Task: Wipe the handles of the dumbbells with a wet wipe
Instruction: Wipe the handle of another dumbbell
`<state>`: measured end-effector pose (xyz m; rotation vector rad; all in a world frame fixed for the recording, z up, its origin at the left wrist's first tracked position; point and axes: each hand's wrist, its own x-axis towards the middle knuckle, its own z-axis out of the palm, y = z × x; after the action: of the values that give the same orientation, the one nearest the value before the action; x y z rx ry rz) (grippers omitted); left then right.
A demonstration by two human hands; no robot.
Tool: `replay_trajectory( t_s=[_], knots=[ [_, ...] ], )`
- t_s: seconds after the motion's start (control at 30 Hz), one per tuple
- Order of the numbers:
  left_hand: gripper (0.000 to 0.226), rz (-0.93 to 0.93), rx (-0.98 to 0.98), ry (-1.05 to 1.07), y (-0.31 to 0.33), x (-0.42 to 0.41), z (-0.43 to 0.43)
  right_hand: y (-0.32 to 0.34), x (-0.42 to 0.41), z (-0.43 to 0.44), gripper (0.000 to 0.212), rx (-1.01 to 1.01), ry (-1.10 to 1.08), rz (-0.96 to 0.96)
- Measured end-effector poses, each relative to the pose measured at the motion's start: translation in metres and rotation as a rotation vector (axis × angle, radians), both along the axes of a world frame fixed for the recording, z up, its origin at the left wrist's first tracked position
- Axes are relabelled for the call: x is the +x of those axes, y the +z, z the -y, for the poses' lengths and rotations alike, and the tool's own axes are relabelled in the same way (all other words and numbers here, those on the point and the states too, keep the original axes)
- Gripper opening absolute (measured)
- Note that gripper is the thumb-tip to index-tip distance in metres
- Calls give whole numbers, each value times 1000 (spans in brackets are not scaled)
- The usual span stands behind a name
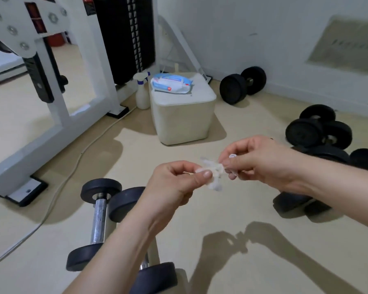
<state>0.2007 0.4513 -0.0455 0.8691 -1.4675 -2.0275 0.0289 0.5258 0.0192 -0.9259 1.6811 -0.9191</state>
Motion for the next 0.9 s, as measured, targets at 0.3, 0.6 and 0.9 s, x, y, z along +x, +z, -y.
replay_trajectory(
  t_s=[0.3,0.6,0.9],
  knots=[
    [12,-129,101,-47,11,-65,-10,27,-59,-47,26,225,175,-156],
    [17,55,-509,185,30,-131,-51,-3,-126,-103,36,279,412,-192],
    [16,164,-565,106,37,-231,-95,-36,-193,-117,29,-291,-62,140]
  ],
)
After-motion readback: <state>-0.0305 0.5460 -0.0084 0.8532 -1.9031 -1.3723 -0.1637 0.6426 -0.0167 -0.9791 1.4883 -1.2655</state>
